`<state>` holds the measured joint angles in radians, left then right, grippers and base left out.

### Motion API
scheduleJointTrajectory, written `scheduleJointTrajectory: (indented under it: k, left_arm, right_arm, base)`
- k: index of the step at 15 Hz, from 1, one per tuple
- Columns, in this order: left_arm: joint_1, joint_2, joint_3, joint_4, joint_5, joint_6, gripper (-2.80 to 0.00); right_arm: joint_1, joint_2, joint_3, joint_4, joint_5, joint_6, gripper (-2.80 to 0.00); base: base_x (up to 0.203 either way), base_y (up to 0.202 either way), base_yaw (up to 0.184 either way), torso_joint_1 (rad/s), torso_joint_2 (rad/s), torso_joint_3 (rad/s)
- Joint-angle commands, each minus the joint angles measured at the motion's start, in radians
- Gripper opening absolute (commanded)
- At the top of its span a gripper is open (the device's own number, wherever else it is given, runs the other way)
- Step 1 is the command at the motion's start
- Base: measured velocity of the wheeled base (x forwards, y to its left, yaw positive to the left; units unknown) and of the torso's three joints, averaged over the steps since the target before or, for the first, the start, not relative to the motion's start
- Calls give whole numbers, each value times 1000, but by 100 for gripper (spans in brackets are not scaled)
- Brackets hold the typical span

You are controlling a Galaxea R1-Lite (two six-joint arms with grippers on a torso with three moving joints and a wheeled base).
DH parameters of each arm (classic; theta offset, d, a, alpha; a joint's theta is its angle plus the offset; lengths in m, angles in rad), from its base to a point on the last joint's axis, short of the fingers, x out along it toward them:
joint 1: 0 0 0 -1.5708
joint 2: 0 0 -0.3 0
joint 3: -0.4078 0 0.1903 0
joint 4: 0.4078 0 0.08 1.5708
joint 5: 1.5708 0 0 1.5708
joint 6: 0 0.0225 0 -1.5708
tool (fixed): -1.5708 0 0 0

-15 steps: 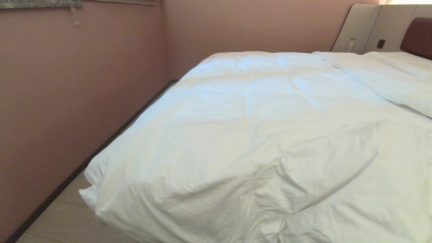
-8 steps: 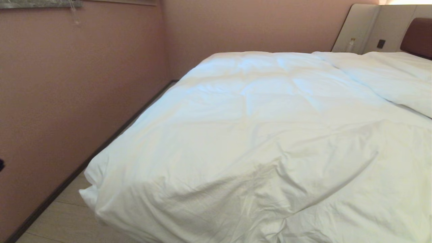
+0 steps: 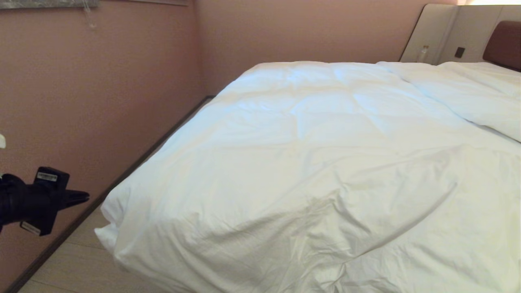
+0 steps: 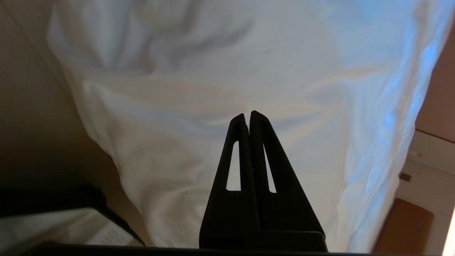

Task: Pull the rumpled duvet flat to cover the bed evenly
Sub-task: Flatten the corners of the folded blanket

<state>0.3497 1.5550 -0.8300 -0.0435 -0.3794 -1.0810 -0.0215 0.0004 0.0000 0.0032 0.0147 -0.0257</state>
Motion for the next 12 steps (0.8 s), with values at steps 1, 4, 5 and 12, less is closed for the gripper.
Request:
scheduleJointTrajectory:
  k: [1,4,5,12]
  left_arm:
    - [20,170,-21,-3,-28,-13,-280]
    - [31,230,-19,-4,-20,28,-280]
    - [38,272,-16,-4,17,75,-280]
    - [101,425,-20,-19,181,228,-280]
  right_arm:
    - [0,0,0,0,1,0,-280]
    - [0,0,0,0,1,0,-280]
    - [0,0,0,0,1,0,-280]
    - [0,0,0,0,1,0,-280]
  base:
    - [0,0,0,0,0,0]
    - [0,0,0,0,0,0]
    - [0,0,0,0,0,0]
    - [0,0,0,0,0,0]
